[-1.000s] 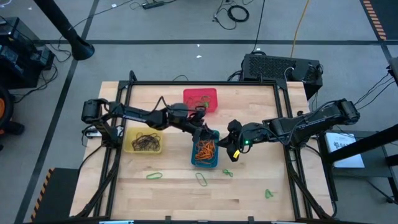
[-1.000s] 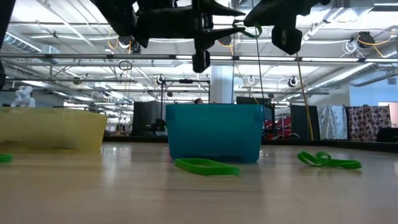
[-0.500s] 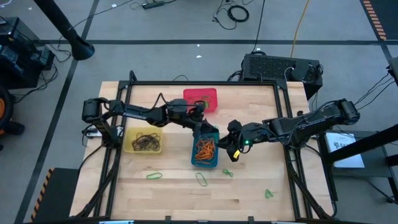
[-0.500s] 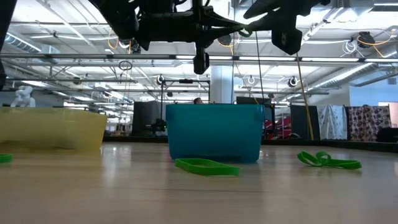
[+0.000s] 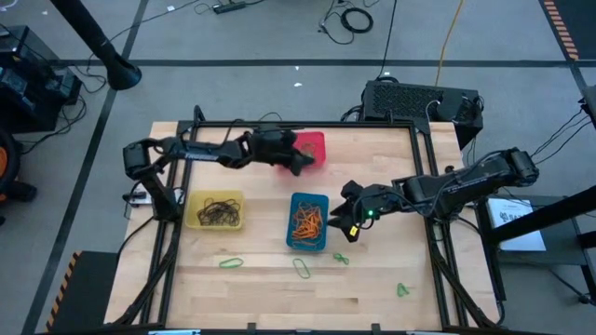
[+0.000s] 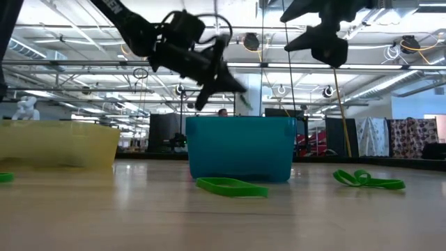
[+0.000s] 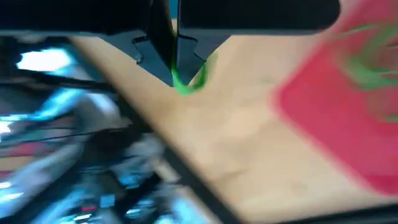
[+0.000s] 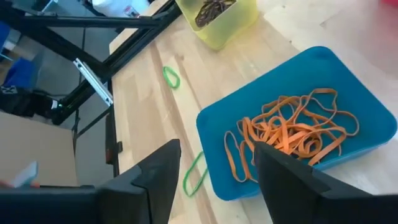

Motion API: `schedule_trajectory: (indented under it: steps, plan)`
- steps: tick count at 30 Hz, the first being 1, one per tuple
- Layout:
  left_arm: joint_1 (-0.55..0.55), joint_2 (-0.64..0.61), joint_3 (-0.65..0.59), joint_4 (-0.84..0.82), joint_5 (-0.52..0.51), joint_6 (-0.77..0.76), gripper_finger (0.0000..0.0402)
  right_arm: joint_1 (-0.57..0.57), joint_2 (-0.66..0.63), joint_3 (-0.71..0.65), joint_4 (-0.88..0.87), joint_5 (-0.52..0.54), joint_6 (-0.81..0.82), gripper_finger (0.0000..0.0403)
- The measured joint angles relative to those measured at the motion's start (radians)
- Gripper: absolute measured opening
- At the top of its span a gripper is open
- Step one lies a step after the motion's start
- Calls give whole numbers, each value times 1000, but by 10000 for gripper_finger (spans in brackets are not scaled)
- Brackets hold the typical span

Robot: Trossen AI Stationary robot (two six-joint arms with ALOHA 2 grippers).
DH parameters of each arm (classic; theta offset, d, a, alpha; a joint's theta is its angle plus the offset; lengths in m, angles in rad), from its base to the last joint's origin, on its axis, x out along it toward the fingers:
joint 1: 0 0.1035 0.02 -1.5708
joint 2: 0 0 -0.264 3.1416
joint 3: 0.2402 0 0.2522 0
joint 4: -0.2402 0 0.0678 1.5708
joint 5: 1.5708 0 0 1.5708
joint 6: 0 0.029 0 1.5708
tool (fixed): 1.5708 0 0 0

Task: Sort rubber bands into baskets
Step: Put the green rubber band into the red bin

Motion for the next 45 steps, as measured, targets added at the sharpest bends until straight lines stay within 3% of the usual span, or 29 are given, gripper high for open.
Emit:
schedule_trajectory:
  steps: [6, 15, 19, 27, 37, 45]
  plan:
    - [88, 0, 1, -106, -162, 131, 2, 1, 0, 0, -19, -4, 16, 198]
    - [195, 3, 6, -165, -207, 220, 2, 8, 0, 0, -314, -1, 13, 199]
    - [182, 76, 84, -339, -246, 304, 2, 40, 0, 0, -405, 0, 72, 199]
    - [121, 253, 331, -616, -264, 426, 4, 146, 10, 0, -414, 3, 87, 199]
    - [90, 255, 428, -691, -367, 584, 77, 309, 8, 0, -414, 4, 307, 199]
    - [77, 254, 576, -944, -391, 627, 121, 461, 8, 0, -416, -2, 413, 199]
